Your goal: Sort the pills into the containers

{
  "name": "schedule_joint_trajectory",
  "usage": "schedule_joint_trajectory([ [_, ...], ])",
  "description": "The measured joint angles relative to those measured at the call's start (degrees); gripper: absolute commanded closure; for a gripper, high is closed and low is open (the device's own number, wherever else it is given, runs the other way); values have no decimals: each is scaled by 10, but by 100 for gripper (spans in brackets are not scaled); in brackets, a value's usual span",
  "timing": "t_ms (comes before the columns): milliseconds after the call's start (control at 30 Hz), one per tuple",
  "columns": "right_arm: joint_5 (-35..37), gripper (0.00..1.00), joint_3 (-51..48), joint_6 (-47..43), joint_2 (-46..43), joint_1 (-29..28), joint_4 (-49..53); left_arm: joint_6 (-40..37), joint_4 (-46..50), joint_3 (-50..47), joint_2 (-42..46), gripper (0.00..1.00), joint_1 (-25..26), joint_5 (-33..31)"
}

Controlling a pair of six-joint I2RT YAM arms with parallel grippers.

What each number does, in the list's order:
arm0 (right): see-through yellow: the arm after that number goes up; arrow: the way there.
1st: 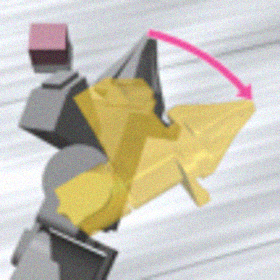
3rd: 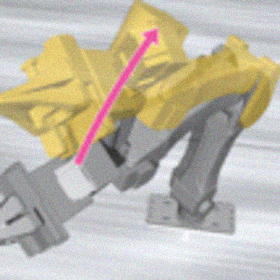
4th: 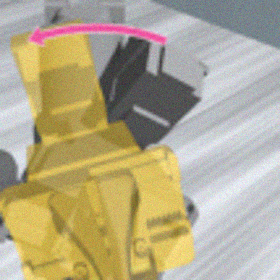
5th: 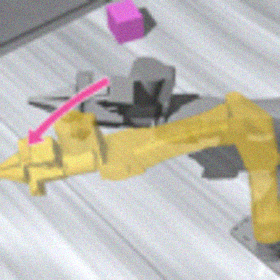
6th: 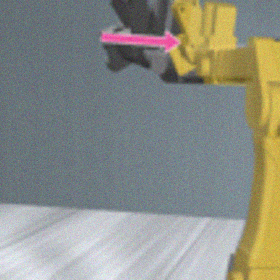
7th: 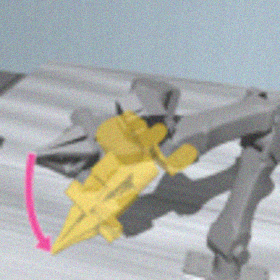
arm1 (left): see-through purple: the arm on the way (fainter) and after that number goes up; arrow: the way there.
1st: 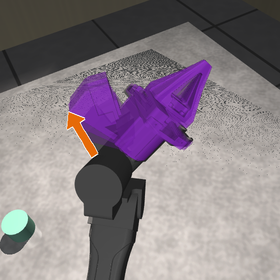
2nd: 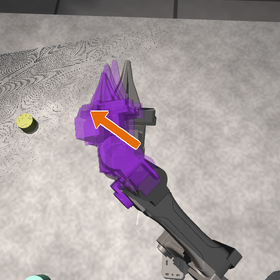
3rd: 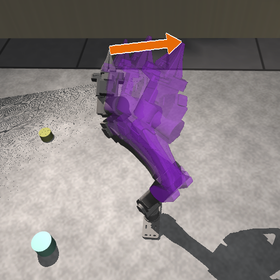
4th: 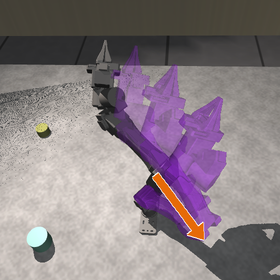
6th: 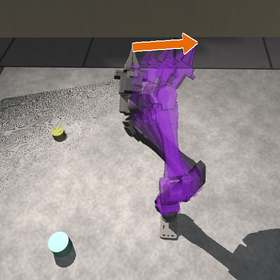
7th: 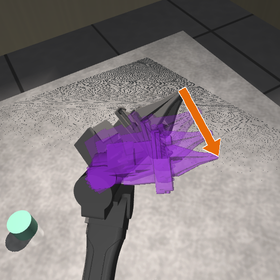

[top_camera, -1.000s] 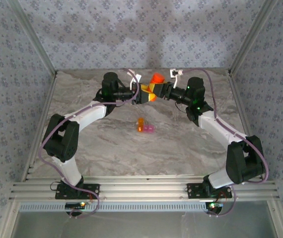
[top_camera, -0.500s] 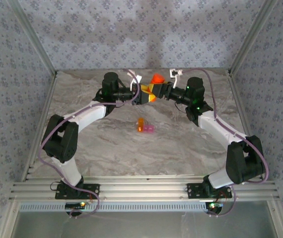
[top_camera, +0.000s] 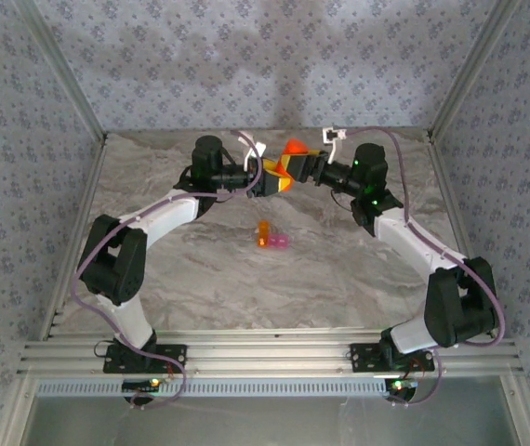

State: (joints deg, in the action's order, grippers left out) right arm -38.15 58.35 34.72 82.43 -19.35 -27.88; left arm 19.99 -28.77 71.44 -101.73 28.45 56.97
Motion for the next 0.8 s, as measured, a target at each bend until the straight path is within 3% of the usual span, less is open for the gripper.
schedule_joint_trajectory([
  [300,-5,30,1,4,3,2,2,2,-10,0,0,100,-1,1],
  [600,-22,72,11,9,23,1,-4,15,-3,0,0,100,-4,3],
  [733,-22,80,11,9,26,0,-8,17,3,0,0,100,-6,2],
  [800,-22,81,11,9,28,0,-9,17,5,0,0,86,-6,2],
])
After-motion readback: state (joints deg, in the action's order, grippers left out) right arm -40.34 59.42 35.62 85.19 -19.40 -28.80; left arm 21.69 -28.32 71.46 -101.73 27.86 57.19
